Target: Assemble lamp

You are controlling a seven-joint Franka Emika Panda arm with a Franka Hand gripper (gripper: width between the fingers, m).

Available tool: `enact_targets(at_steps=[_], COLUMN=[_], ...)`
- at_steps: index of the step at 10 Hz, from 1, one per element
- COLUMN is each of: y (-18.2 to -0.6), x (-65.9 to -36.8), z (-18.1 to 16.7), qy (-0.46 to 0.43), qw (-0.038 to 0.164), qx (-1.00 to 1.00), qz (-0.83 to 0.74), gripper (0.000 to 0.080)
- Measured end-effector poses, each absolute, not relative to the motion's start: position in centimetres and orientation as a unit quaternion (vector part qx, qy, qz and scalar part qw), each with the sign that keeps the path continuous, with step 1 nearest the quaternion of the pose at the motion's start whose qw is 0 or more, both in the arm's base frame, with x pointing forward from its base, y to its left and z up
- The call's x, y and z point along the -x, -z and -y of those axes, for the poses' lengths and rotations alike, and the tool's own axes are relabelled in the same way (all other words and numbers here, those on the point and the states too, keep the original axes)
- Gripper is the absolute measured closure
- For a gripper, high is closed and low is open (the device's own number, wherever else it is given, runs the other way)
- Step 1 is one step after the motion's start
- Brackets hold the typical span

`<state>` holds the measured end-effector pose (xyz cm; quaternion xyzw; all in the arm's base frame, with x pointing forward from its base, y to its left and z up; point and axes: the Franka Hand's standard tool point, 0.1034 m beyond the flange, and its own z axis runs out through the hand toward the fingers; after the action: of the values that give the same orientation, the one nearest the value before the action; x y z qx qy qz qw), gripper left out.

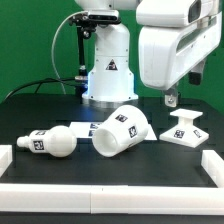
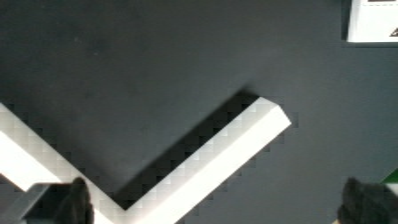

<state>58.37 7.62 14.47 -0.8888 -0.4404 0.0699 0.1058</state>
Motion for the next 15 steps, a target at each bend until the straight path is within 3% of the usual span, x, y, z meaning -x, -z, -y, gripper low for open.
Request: enact_targets(at_steps=[5,7,9,10,14,15], y=[-14.5,-15.4,-14.7,-13.9,-13.6,-13.6], x=[-58.4,-57.6,-53.7,-52.5,-52.4,-52.4], z=[-7.6,-8.5,-10.5,-11.0,-10.5,-10.5], qy=[-0.07,-0.043,0.009,0.018,0.015,0.029], qw=[0.105,0.087,0.054,0.048,0.054,0.047], qx=[0.889,0.895,0.895,0.895,0.898,0.912], qz=[0.44,0.436,0.442,0.443,0.437,0.406], gripper=[0.01,0.01,0.01,0.01,0.01,0.01])
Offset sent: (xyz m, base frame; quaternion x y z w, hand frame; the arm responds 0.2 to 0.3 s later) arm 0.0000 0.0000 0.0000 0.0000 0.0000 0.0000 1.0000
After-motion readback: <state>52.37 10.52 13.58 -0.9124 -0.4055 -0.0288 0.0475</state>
